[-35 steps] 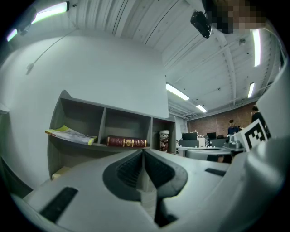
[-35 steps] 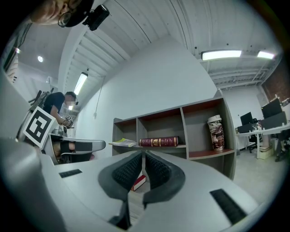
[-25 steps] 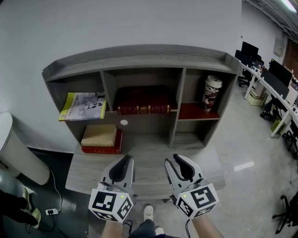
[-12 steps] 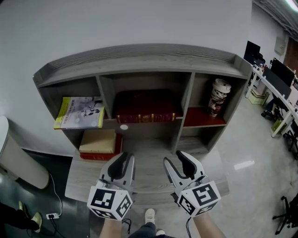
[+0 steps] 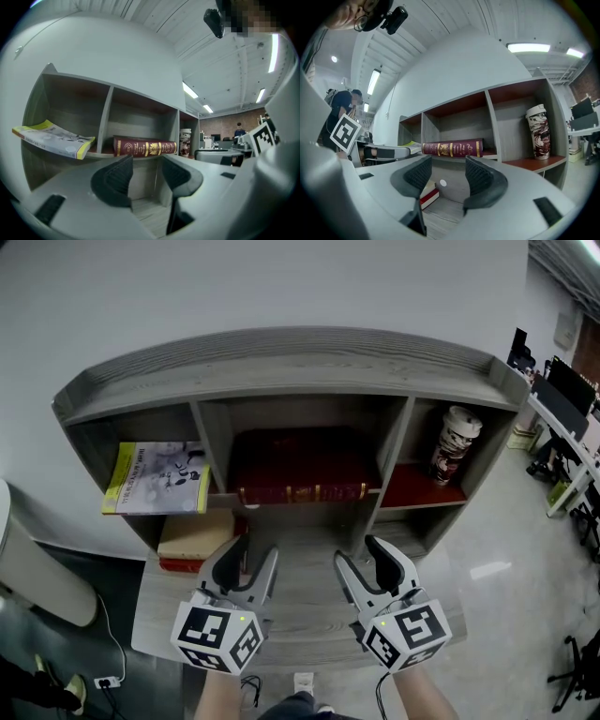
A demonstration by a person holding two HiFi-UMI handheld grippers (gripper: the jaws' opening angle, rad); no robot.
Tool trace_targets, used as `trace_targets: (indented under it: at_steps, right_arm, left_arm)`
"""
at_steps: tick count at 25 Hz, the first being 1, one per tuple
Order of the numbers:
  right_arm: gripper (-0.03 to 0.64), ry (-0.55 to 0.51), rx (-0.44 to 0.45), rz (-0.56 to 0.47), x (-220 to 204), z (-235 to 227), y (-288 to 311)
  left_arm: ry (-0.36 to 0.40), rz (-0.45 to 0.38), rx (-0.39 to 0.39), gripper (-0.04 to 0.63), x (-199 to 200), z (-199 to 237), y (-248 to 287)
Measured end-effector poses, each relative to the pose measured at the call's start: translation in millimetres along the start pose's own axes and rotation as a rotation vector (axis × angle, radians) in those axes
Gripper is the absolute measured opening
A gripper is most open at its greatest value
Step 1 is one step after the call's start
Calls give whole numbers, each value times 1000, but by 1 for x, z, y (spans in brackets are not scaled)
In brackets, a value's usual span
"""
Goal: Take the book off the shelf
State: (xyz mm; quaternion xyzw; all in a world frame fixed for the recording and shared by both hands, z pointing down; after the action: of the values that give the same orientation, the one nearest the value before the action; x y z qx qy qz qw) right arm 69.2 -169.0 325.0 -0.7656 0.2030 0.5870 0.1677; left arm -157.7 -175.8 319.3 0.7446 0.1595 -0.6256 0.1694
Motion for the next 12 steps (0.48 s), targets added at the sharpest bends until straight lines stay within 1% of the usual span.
trace_targets:
  at_steps: [6, 12]
  right_arm:
    - [247, -7, -23, -2, 8, -12, 20]
    - [262, -5, -42, 2, 14, -24, 39]
  left_arm:
    - [0, -2, 9, 207, 5, 21, 21]
    - [-32, -11, 26, 250, 7, 37, 41]
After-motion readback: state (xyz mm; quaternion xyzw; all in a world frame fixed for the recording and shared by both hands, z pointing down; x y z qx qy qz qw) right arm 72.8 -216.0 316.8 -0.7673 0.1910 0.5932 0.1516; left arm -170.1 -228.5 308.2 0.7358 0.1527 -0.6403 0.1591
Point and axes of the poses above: the fingertips, and each gripper's own axes: y forward along the fingers, z to its left, x out of its top, the point moved 9 cm from there along -y, backward along the fingers, and after that the axes turned 12 degrees about y, right-handed, at the moved point
